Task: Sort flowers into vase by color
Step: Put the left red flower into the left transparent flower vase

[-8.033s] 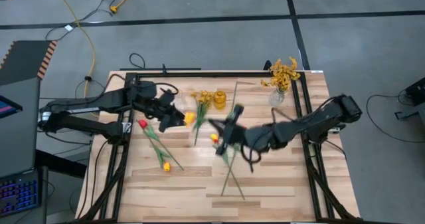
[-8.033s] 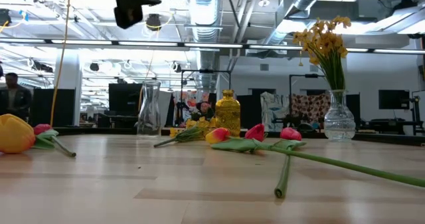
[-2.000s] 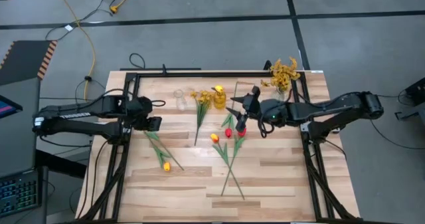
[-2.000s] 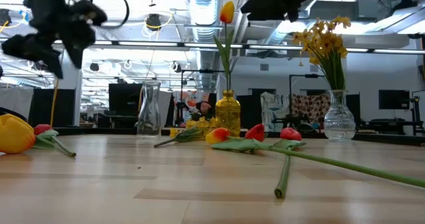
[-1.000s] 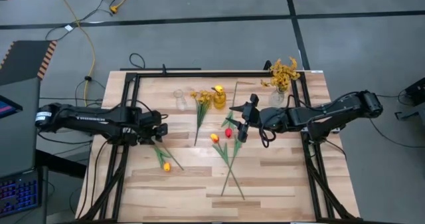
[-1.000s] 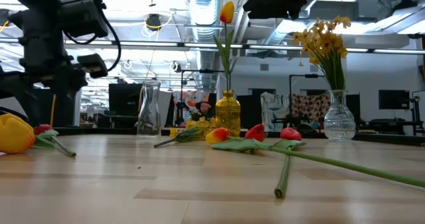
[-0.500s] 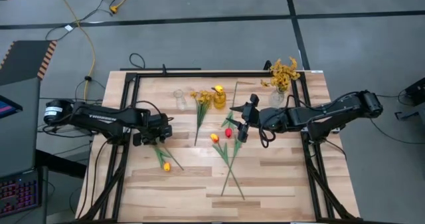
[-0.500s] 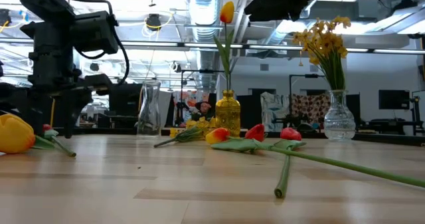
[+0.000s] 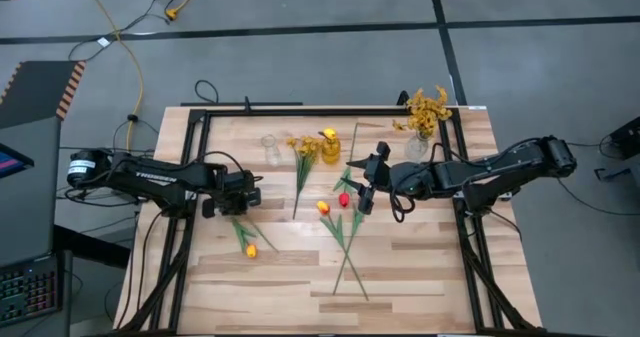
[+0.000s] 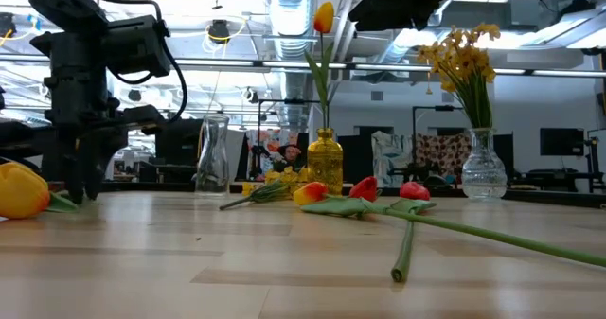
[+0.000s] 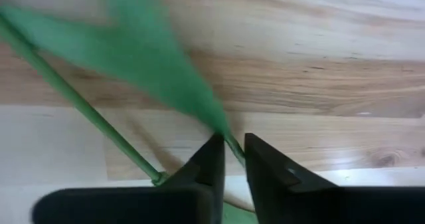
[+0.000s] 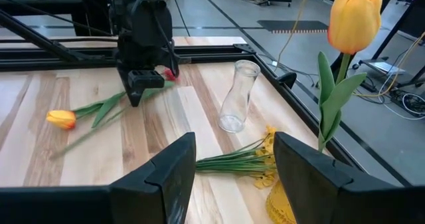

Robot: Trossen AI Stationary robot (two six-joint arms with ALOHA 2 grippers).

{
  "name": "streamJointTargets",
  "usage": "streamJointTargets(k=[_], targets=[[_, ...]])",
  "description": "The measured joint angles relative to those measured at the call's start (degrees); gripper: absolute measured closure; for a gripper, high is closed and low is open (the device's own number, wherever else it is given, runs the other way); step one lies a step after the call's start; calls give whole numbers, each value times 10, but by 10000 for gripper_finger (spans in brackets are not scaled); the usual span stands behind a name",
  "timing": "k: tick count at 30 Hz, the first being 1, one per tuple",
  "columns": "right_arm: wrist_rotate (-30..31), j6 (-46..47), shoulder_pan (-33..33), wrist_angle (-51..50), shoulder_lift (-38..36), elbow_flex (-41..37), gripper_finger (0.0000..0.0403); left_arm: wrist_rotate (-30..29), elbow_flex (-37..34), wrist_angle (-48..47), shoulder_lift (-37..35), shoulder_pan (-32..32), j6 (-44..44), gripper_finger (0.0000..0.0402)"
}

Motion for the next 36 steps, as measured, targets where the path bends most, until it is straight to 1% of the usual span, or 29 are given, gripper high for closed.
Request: streamJointTargets(k=[2, 4, 12, 24, 30, 32, 36], targets=[[0, 0, 0, 0, 0, 0, 173, -1, 0, 0, 0, 0, 10, 385], [0, 0, 0, 0, 0, 0, 173, -3, 0, 0, 0, 0, 15, 396], [0, 0, 0, 0, 0, 0, 173, -8, 0, 8, 0, 0, 47, 400], [0, 0, 0, -9, 0, 0, 173, -29, 0, 139, 0, 0, 123, 401], [0, 0, 0, -12, 0, 0, 173, -31, 0, 184, -3, 0, 141, 401], [0, 0, 0, -12, 0, 0, 173, -42, 0, 191, -12, 0, 149, 401], [0, 0, 0, -12, 0, 0, 173, -95, 0, 194, -54, -13, 155, 401]])
